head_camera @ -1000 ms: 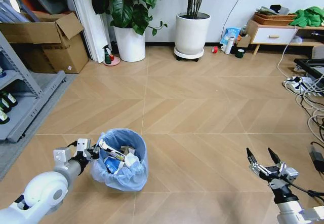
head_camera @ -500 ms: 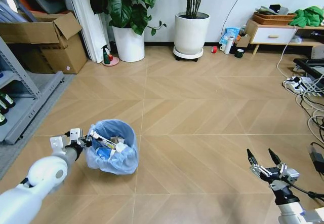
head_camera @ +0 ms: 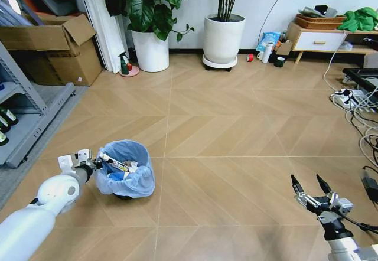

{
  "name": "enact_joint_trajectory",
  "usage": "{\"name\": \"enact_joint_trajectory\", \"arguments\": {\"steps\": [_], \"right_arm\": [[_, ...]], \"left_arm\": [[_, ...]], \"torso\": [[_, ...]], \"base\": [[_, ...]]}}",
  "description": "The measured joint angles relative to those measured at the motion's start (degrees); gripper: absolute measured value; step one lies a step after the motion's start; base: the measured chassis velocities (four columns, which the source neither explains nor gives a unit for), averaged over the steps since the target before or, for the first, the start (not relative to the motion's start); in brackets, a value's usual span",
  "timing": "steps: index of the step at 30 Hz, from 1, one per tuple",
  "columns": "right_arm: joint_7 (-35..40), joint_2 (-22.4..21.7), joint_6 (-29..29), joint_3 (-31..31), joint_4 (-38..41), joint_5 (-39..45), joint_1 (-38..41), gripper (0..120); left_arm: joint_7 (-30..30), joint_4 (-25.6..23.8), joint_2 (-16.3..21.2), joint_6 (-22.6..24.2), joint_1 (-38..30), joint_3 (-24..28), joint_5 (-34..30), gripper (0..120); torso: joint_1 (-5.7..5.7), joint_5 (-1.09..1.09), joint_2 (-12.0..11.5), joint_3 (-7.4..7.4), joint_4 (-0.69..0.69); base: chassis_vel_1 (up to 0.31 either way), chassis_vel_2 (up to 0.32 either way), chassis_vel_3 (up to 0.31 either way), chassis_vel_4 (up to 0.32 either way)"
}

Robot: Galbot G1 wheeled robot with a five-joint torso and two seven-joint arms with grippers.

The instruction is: Pick up the trash bin and place the garbage on the floor into it.

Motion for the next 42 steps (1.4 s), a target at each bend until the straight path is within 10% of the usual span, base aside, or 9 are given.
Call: {"name": "enact_joint_trajectory", "arguments": {"steps": [14, 27, 42], "right_arm": [[5.6, -0.4, -0.8, 0.9, -0.3, -4.2, -0.4, 100], [10.5, -1.7, 1.8, 0.4, 2.3, -7.4, -0.2, 100], [12.4, -3.2, 7.0, -8.9, 1.4, -3.3, 13.7, 100]], "left_arm": [[-0.1, 1.6, -0.5, 0.0, 0.5, -0.9, 0.3, 39], [-4.3, -11.0, 1.0, -3.5, 9.8, -10.7, 4.8, 94], [2.6, -26.5, -8.4, -10.7, 28.0, -20.3, 20.6, 100]], "torso": [[0.00, 0.00, 0.0, 0.00, 0.00], [0.00, 0.00, 0.0, 0.00, 0.00], [-0.01, 0.01, 0.0, 0.00, 0.02]], "base": [[0.000, 0.000, 0.000, 0.000], [0.000, 0.000, 0.000, 0.000], [0.000, 0.000, 0.000, 0.000]]}}
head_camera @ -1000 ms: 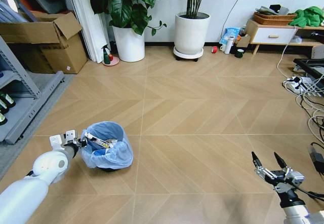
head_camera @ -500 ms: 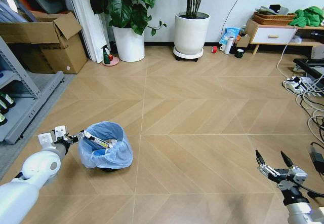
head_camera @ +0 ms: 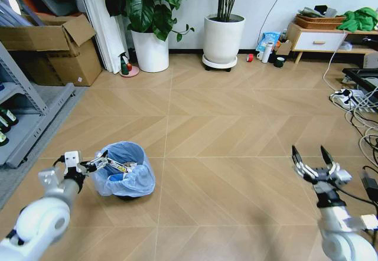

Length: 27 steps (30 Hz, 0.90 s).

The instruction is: Pick up the trash bin and place the garbage on the floor into it.

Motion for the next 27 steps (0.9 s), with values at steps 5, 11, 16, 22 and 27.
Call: {"name": "enact_joint_trajectory", "arguments": {"steps": [5, 11, 16, 22, 27], "right_arm": [[-0.9, 2.9, 0.8, -2.3, -0.7, 0.0, 2.1, 100], [-3.6, 5.0, 2.6, -4.3, -2.0, -0.4, 2.6, 100], [-3.8, 5.3, 2.9, -4.6, -2.4, -0.8, 2.8, 100], [-3.3, 5.4, 2.6, -4.5, -2.3, -1.3, 3.0, 100], [-3.2, 5.4, 2.5, -4.4, -2.3, -1.3, 3.0, 100]], "left_arm": [[3.1, -0.2, -5.1, -2.6, 0.3, -0.7, 5.1, 100], [7.0, 1.1, -9.9, -6.6, 0.7, -0.9, 11.1, 100], [8.3, 3.3, -11.1, -8.4, 0.3, -0.8, 13.6, 100], [8.0, 4.9, -10.7, -8.2, -0.8, -0.6, 13.9, 100], [7.8, 5.0, -10.5, -8.0, -1.0, -0.6, 13.7, 100]], "torso": [[0.00, -0.01, 0.0, 0.00, -0.01], [0.00, 0.00, 0.0, 0.00, -0.02], [0.00, -0.01, 0.0, 0.00, -0.02], [0.00, -0.01, 0.0, 0.00, -0.02], [0.00, 0.00, 0.0, 0.00, -0.02]], "base": [[0.000, 0.000, 0.000, 0.000], [0.000, 0.000, 0.000, 0.000], [0.000, 0.000, 0.000, 0.000], [0.000, 0.000, 0.000, 0.000], [0.000, 0.000, 0.000, 0.000]]}}
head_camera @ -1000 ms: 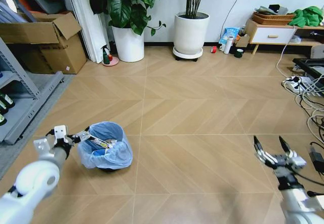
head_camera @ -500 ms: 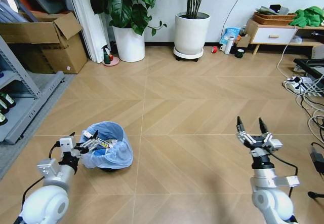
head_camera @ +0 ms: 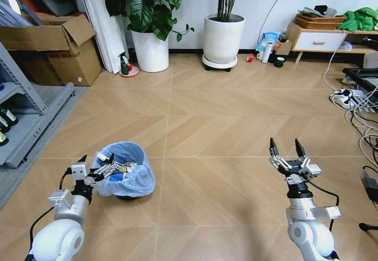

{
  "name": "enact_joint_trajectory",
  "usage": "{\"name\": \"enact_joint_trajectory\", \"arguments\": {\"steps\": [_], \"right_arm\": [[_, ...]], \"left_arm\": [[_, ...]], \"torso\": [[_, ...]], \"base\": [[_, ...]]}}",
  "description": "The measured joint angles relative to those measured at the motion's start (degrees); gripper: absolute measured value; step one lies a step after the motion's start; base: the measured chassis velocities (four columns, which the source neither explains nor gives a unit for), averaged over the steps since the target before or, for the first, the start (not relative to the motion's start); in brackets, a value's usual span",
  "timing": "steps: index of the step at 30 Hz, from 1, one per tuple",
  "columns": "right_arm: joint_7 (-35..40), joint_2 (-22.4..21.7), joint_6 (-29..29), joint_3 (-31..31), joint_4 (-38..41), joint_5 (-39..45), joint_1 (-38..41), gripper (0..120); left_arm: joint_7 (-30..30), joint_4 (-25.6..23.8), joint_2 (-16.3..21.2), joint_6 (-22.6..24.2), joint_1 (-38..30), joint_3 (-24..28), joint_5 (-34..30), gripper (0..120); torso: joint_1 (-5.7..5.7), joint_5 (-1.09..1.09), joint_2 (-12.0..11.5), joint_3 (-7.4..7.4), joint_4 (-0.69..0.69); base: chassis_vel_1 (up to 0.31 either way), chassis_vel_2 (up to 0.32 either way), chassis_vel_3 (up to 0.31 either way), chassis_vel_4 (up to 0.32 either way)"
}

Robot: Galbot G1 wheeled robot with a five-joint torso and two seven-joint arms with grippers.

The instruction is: Pick up the trash bin and place the garbage on the floor into it.

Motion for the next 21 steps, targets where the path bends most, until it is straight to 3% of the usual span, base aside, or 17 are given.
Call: {"name": "enact_joint_trajectory", "arguments": {"steps": [21], "right_arm": [[0.1, 0.0, -0.1, 0.1, 0.1, 0.0, -0.1, 100]], "left_arm": [[-0.2, 0.0, 0.1, 0.2, -0.1, 0.1, -0.3, 100]], "torso": [[0.00, 0.00, 0.0, 0.00, 0.00]], "base": [[0.000, 0.000, 0.000, 0.000]]}}
